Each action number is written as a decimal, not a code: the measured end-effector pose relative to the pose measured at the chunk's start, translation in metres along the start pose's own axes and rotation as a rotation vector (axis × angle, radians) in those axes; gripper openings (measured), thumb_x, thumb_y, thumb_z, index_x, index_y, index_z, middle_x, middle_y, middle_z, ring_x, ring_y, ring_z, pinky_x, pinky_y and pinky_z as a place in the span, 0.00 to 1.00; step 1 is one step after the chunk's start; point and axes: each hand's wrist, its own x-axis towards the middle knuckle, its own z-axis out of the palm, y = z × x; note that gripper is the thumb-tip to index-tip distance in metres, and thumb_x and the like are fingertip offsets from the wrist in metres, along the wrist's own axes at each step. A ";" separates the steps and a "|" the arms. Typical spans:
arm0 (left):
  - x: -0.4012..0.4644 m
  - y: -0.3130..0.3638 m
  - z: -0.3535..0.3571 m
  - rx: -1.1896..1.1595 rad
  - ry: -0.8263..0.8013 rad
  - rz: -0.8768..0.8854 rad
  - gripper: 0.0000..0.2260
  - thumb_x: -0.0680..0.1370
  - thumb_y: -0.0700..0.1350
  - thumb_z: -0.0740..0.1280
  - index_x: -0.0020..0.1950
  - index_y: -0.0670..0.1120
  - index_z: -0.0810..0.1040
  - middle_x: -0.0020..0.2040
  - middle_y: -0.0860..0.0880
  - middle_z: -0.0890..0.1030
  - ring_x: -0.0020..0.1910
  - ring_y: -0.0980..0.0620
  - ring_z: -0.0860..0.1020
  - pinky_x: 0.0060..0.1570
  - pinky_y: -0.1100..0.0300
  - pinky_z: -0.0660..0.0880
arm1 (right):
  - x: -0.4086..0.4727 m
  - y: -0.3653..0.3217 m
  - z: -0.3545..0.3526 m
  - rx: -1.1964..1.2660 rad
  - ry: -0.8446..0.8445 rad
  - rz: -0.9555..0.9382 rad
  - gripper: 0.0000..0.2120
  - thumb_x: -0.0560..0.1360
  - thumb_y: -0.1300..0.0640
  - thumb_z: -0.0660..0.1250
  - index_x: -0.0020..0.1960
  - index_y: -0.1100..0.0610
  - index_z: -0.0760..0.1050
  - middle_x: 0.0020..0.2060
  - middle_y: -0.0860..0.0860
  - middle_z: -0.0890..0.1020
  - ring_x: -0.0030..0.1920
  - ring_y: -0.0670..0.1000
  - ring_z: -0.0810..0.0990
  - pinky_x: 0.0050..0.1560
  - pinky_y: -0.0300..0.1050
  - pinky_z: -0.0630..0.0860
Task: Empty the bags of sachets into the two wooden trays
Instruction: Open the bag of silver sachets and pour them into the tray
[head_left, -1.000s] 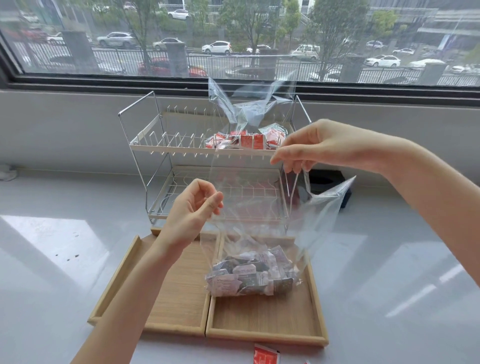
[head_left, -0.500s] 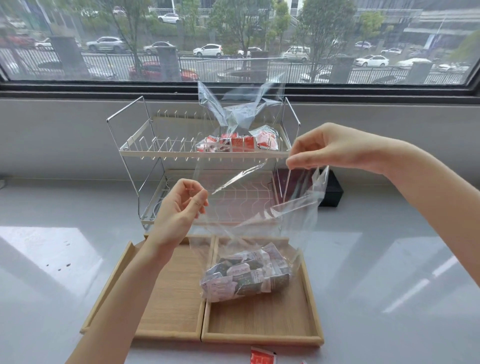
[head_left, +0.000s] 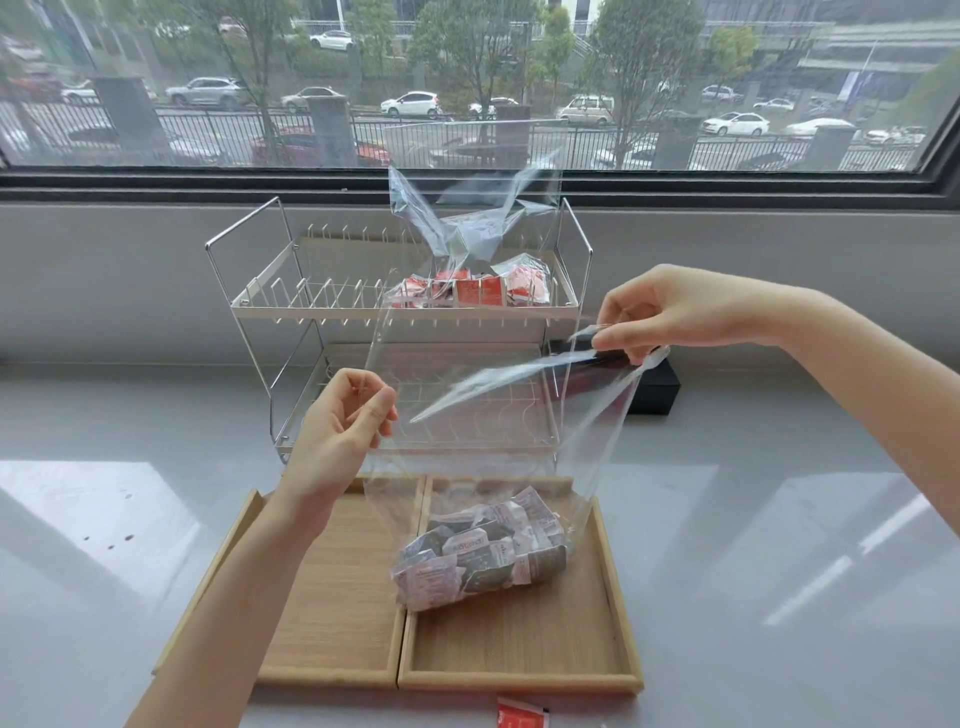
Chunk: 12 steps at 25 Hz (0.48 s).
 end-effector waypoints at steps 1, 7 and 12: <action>0.001 0.000 0.000 0.000 0.007 -0.002 0.08 0.77 0.42 0.62 0.39 0.53 0.71 0.29 0.60 0.77 0.29 0.63 0.73 0.31 0.74 0.70 | 0.001 -0.001 -0.001 -0.025 0.026 -0.022 0.09 0.69 0.44 0.67 0.38 0.50 0.77 0.24 0.42 0.79 0.27 0.41 0.72 0.32 0.29 0.67; 0.000 -0.002 -0.005 -0.005 0.019 -0.009 0.06 0.76 0.43 0.62 0.40 0.53 0.71 0.29 0.60 0.78 0.29 0.63 0.74 0.31 0.73 0.71 | 0.001 -0.002 -0.002 -0.015 0.134 -0.081 0.06 0.69 0.48 0.69 0.35 0.48 0.76 0.23 0.41 0.77 0.26 0.39 0.73 0.34 0.31 0.69; 0.000 -0.004 -0.004 -0.011 0.101 -0.021 0.07 0.77 0.44 0.62 0.40 0.53 0.72 0.30 0.59 0.79 0.31 0.63 0.75 0.32 0.73 0.72 | -0.005 0.019 0.009 0.281 0.354 -0.186 0.05 0.71 0.55 0.68 0.46 0.46 0.75 0.37 0.47 0.81 0.37 0.37 0.79 0.48 0.31 0.74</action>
